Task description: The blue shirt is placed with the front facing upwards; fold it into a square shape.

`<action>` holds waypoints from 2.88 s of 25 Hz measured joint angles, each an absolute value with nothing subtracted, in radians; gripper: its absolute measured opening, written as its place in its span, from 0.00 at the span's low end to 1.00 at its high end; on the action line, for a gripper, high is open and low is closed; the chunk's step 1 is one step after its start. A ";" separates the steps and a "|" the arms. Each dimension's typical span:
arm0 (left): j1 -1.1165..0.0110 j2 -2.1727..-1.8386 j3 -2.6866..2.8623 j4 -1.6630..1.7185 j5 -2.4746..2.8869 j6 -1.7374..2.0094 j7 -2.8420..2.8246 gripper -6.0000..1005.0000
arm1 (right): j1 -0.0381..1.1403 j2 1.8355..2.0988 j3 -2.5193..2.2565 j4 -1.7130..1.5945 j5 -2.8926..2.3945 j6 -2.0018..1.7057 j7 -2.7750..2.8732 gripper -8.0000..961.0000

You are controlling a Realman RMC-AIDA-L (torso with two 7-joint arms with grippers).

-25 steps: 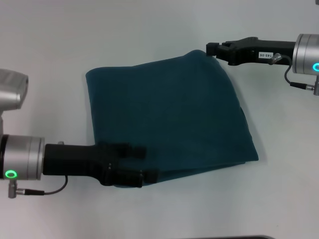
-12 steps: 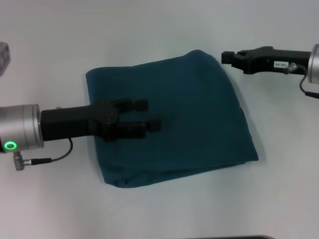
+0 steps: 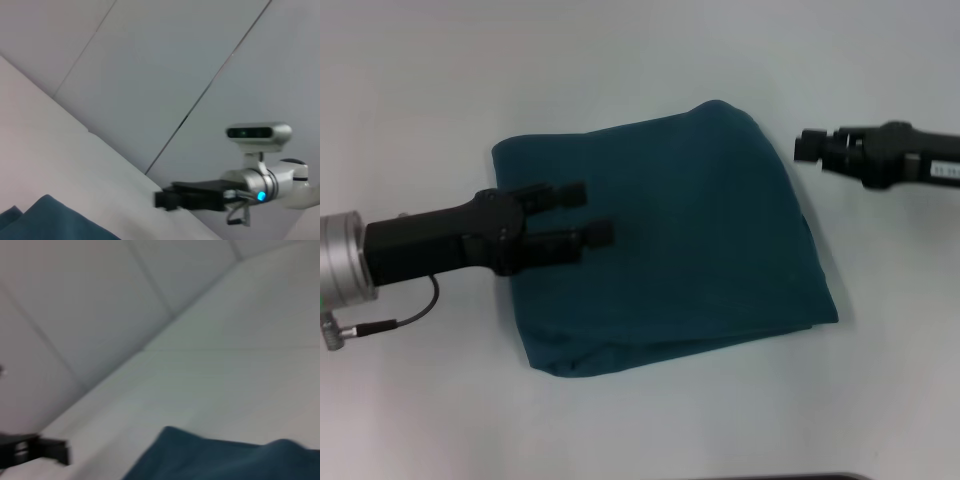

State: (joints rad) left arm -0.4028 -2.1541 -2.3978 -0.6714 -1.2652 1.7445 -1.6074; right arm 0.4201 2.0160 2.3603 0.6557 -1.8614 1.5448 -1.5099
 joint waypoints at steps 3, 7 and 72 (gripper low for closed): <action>-0.378 -2.153 -2.400 -0.673 -1.263 1.755 -1.567 0.91 | 0.396 2.022 2.376 0.649 -1.864 1.641 -1.619 0.21; -0.347 -2.143 -2.401 -0.675 -1.265 1.767 -1.539 0.91 | 0.382 2.031 2.376 0.642 -1.866 1.710 -1.697 0.37; -0.362 -2.132 -2.399 -0.666 -1.239 1.706 -1.512 0.90 | 0.492 2.063 2.269 0.641 -1.931 1.644 -1.695 0.78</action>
